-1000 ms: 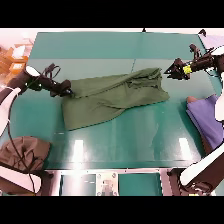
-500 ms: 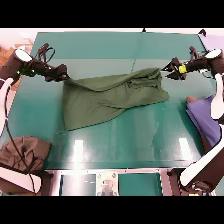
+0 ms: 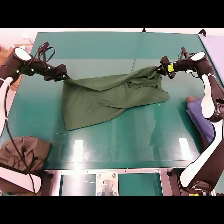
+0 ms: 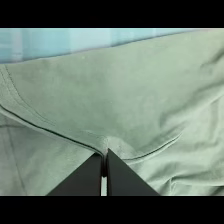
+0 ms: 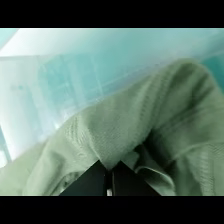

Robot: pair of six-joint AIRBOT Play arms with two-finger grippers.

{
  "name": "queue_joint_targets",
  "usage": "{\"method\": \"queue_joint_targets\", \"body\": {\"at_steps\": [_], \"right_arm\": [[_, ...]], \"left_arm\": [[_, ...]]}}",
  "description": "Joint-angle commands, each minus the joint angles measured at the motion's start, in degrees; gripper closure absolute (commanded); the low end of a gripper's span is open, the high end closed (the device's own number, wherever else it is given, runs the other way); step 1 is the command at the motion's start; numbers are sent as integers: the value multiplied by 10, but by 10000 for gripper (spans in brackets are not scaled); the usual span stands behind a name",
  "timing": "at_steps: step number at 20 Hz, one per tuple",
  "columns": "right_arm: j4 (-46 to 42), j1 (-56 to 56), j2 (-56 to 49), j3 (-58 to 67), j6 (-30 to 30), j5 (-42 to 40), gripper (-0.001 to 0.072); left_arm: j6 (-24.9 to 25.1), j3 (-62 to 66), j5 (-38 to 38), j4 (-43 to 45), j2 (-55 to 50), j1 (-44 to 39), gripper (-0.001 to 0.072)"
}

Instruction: Fold the shirts.

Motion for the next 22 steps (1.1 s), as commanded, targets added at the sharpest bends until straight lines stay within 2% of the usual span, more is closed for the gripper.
{"method": "queue_joint_targets", "body": {"at_steps": [1,5,7,11,13,17,19,22], "right_arm": [[22,7,6,5,-30,-9,691],[63,-7,116,39,-94,7,692],[97,-29,217,51,-129,4,691],[109,-100,432,50,-159,-8,691],[109,-143,527,50,-159,-12,691],[106,-207,679,50,-165,-73,691],[80,-228,732,50,-165,-106,691],[36,-228,774,50,-164,-108,691]], "left_arm": [[13,9,-3,-1,3,0,682],[13,85,-4,3,82,0,682],[14,159,0,3,153,0,682],[16,299,52,3,306,0,681],[18,303,93,9,400,0,681],[28,304,104,41,534,0,681],[26,304,103,64,574,0,681],[10,302,59,81,589,0,681]]}}
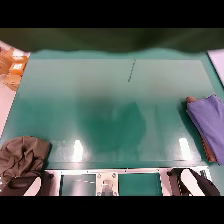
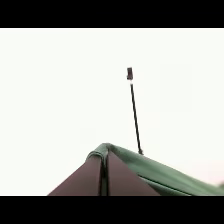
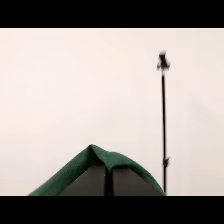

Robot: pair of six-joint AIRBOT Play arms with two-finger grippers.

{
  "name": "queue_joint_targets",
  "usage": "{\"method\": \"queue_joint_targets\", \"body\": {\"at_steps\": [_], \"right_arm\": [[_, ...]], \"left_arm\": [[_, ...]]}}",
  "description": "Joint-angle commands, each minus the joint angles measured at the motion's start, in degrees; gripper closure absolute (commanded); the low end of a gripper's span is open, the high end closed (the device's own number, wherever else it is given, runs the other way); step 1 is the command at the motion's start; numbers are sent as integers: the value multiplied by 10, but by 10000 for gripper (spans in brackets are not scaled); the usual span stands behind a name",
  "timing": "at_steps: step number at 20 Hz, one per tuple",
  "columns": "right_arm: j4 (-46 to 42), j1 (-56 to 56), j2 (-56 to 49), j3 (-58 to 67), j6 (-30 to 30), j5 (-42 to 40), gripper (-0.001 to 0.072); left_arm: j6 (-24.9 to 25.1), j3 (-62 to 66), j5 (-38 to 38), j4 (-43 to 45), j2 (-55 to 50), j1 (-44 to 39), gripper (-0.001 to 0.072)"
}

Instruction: Fold the shirts.

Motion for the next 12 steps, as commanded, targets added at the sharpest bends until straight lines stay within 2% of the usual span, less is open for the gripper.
{"method": "queue_joint_targets", "body": {"at_steps": [1,3,6,9,12], "right_arm": [[-47,-14,56,0,-2,-12,691],[-49,-14,54,-14,-2,10,691],[-26,-14,53,-102,-2,43,691],[52,-13,53,-247,-59,49,690],[96,5,40,-415,-117,37,690]], "left_arm": [[-18,-9,-43,35,33,0,681],[-25,-45,-66,41,33,0,681],[-24,-142,-69,41,32,0,681],[-12,-253,-67,10,3,0,681],[45,-354,-59,-85,-76,0,680]]}}
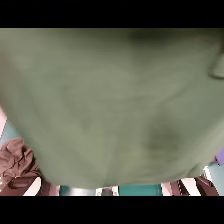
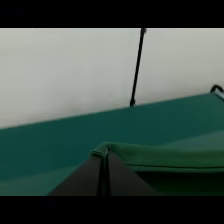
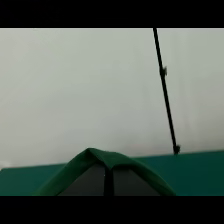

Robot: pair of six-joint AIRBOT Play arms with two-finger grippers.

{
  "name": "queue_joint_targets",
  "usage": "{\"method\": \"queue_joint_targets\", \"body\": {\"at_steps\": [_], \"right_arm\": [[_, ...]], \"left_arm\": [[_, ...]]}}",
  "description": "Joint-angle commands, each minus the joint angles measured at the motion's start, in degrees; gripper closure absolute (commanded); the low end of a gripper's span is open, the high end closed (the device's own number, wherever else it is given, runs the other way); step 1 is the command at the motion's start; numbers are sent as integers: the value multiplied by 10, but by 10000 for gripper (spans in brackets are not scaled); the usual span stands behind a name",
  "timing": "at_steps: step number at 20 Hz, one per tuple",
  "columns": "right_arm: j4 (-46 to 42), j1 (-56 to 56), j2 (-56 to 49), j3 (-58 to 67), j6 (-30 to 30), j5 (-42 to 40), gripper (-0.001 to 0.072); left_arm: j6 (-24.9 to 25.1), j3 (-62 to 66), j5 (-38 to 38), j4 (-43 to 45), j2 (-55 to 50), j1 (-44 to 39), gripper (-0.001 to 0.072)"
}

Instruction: Fold the shirts.

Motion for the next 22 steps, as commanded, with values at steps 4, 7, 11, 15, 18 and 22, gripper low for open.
{"method": "queue_joint_targets", "body": {"at_steps": [4,7,11,15,18,22], "right_arm": [[52,101,-97,-312,-120,-91,690],[52,166,-259,-323,-149,-166,690],[98,156,-489,-161,-128,-125,690],[102,133,-624,29,-81,-51,690],[101,122,-650,101,-77,-49,690],[89,118,-650,118,-77,-46,690]], "left_arm": [[101,-171,21,-119,-213,0,681],[110,-172,96,-124,-344,0,680],[110,-125,180,-161,-471,0,681],[109,-48,183,-171,-536,0,681],[108,-25,192,-170,-542,0,681],[94,-21,187,-166,-542,0,681]]}}
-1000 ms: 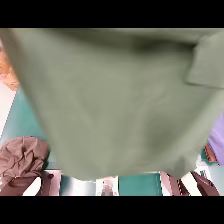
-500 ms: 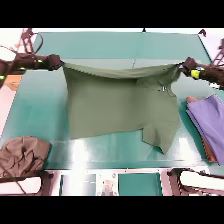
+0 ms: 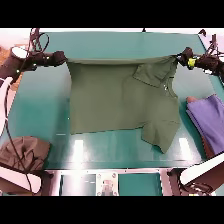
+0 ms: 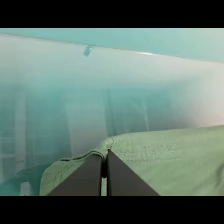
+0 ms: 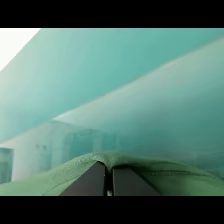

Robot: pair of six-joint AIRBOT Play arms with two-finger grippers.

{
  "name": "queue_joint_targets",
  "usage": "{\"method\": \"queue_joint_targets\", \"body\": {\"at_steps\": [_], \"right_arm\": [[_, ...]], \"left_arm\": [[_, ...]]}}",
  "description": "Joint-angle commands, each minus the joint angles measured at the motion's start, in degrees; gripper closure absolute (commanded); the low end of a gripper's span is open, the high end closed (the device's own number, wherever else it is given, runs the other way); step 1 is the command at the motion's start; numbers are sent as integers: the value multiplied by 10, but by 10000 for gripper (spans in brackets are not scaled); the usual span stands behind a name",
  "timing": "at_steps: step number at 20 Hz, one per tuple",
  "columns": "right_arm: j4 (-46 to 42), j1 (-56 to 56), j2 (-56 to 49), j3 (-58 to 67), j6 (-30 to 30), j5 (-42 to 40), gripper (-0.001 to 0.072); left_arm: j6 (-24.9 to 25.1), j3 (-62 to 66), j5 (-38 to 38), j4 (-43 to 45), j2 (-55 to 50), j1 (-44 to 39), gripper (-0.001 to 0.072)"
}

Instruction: Fold the shirts.

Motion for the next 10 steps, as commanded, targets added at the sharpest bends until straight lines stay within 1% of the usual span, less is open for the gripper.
{"method": "queue_joint_targets", "body": {"at_steps": [1,3,6,8,10], "right_arm": [[-30,-4,-14,28,6,18,690],[-93,-4,-14,28,29,62,691],[-196,-24,-8,28,62,162,692],[-256,-37,2,28,64,232,692],[-319,-41,8,27,66,289,692]], "left_arm": [[-11,9,-8,3,-6,1,681],[-12,9,-64,14,-6,1,681],[-62,9,-190,86,-6,1,681],[-91,9,-271,129,-6,0,681],[-104,7,-326,150,-6,0,681]]}}
